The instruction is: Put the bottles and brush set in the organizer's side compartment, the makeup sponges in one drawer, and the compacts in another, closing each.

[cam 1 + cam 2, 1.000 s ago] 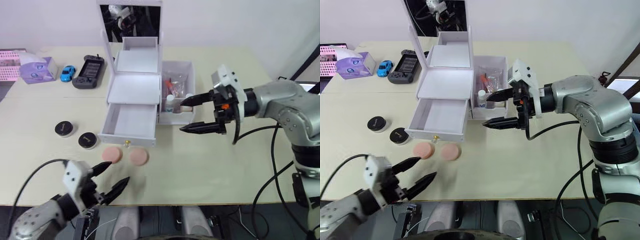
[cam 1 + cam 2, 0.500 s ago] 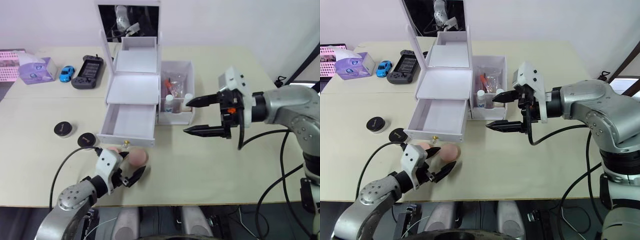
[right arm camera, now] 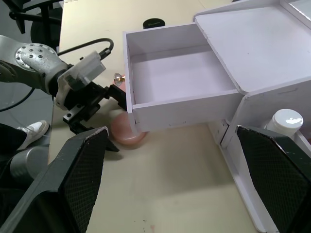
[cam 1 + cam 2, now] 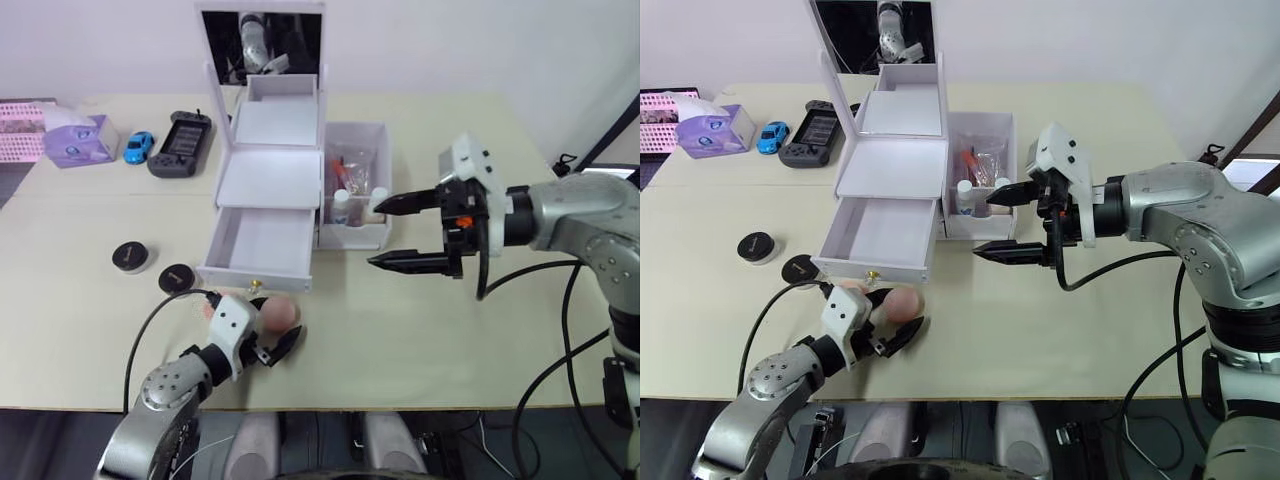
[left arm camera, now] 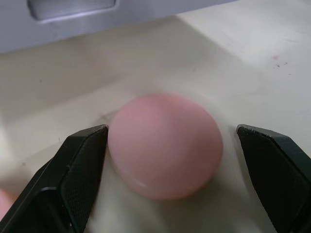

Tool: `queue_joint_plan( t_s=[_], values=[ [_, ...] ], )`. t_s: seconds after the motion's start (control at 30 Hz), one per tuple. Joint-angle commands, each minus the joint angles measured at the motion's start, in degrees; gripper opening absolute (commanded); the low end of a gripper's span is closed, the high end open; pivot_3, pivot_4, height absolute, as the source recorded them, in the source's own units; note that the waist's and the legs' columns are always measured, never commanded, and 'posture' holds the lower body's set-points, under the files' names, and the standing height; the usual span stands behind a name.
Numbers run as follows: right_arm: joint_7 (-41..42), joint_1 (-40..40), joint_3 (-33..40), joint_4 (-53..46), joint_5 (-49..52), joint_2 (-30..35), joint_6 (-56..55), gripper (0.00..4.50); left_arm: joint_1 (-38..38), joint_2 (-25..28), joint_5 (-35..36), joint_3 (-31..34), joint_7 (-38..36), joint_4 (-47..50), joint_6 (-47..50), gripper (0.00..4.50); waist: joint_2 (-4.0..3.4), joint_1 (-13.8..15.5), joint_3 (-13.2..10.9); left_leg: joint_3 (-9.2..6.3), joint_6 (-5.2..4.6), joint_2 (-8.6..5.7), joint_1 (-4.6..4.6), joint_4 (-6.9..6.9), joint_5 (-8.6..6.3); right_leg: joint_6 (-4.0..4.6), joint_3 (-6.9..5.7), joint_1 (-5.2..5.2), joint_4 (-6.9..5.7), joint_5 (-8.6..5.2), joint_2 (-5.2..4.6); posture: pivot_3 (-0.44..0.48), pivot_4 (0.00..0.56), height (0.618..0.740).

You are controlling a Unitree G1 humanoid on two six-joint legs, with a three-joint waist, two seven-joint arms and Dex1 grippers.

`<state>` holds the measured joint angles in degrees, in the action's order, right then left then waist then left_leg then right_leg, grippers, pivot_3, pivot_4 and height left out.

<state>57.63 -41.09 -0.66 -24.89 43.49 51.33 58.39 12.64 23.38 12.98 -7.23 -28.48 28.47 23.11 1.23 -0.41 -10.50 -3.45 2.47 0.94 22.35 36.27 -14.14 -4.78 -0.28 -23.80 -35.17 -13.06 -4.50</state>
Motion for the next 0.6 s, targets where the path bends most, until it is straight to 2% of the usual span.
queue_joint_plan(
  t_s=[0.03,0.1,0.23,0.37,0.6],
  values=[
    [-0.1,-1.8,1.2,-0.5,0.1,0.6,-1.1,4.5,-0.5,0.4,-0.8,0.2,1.0,0.9,1.4,3.64,0.0,-0.1,0.0,0.0,0.0,0.0,-0.01,0.01,0.0,-0.03,0.0,0.01,0.0,-0.02,0.0,0.0,0.15,0.74],
    [-0.1,-1.8,1.1,-0.4,0.0,0.6,-1.2,4.5,-0.6,0.8,-0.6,0.5,1.1,1.5,2.1,2.72,-0.01,-0.1,0.0,0.0,0.0,0.0,-0.01,0.0,0.0,-0.09,0.0,0.02,0.0,-0.05,0.0,0.0,0.15,0.74],
    [-0.1,-2.0,0.8,-0.1,-0.3,0.4,-1.6,4.5,-0.5,2.9,-0.3,1.2,0.3,3.6,3.9,2.7,-0.01,-0.1,0.0,0.0,0.0,0.0,-0.01,-0.04,0.0,0.04,0.0,0.01,0.01,0.03,-0.01,0.0,0.15,0.74],
    [0.4,-2.2,0.1,0.5,-0.7,0.0,-2.6,4.5,1.8,6.2,3.6,4.5,-3.0,7.5,5.3,2.7,-0.01,-0.5,0.0,0.02,0.0,0.01,0.01,-0.13,0.0,0.02,0.0,-0.08,0.02,0.01,0.0,0.0,0.15,0.74],
    [4.6,-2.7,-1.4,2.6,-0.4,-0.8,-5.6,4.5,9.8,12.5,16.1,17.0,-13.8,14.0,3.6,2.7,0.0,-0.3,0.0,0.03,0.0,0.02,0.07,-0.12,-0.01,0.03,0.0,-0.19,0.02,0.01,-0.01,0.0,0.15,0.74]
  ],
)
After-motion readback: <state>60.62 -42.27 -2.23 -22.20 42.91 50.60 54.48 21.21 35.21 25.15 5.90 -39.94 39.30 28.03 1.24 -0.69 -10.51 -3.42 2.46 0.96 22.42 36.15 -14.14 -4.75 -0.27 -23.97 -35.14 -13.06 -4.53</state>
